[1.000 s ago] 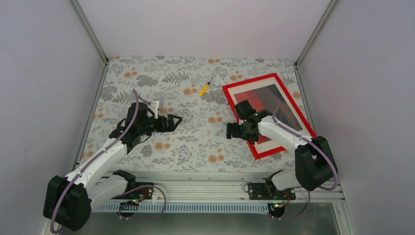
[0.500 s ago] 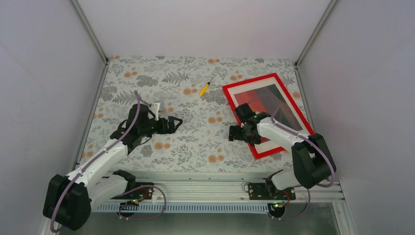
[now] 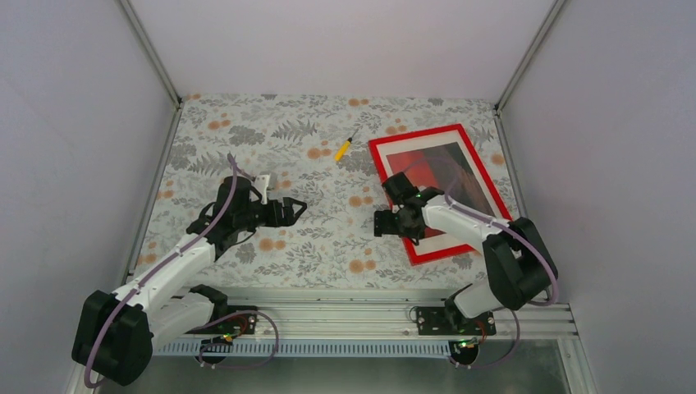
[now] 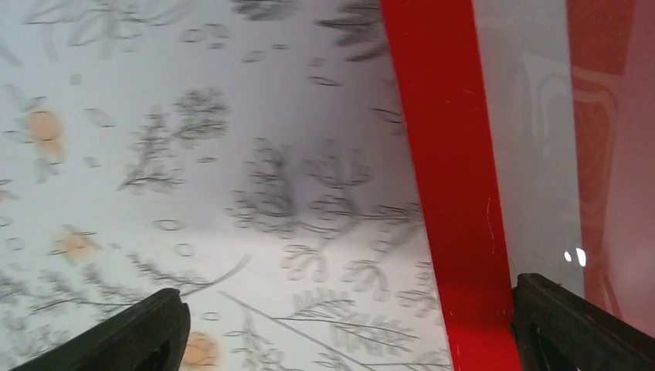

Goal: Take the photo out of the frame

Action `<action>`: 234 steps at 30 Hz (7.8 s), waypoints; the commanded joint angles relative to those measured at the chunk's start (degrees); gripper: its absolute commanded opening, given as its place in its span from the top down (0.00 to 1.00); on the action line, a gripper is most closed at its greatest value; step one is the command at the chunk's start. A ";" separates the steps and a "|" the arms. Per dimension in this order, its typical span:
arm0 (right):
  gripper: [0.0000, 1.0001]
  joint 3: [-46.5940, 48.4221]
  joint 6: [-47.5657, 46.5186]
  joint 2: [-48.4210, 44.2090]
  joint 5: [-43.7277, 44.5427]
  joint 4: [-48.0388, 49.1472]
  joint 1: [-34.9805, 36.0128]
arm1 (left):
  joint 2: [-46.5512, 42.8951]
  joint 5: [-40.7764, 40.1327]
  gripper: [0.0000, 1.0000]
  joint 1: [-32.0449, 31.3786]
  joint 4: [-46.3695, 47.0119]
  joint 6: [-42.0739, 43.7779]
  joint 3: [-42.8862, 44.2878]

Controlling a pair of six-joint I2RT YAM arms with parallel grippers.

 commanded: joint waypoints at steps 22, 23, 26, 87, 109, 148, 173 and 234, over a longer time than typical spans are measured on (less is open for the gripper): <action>0.09 20.51 -0.17 21.14 -11.08 10.54 13.53 | -2.65 0.54 0.01 -0.93 1.25 -1.74 -3.94; 0.09 21.42 -0.70 21.62 -11.47 10.30 13.80 | -2.81 0.61 0.02 -0.94 1.28 -1.85 -4.10; 0.08 23.33 -2.16 21.10 -8.93 8.40 13.62 | -3.09 0.79 0.03 -0.98 1.82 -2.22 -4.82; 0.74 16.35 -14.19 25.49 -13.99 26.56 -33.65 | 41.73 -10.19 0.55 -19.67 9.19 0.78 18.80; 0.73 25.16 -10.87 31.41 -15.44 25.12 -20.20 | 26.70 -12.65 0.56 -12.60 6.01 0.46 6.32; 0.45 4.51 -10.66 7.29 -11.15 22.82 -15.80 | 29.48 -20.00 0.66 -8.94 -0.97 3.12 9.71; 0.20 -8.27 -31.92 -12.29 9.01 32.87 26.34 | 24.92 -25.06 0.94 -9.03 -8.85 3.67 16.13; 0.87 -4.01 -55.98 14.09 66.41 54.25 43.35 | 10.65 -25.96 0.82 -7.96 -11.65 -1.27 14.03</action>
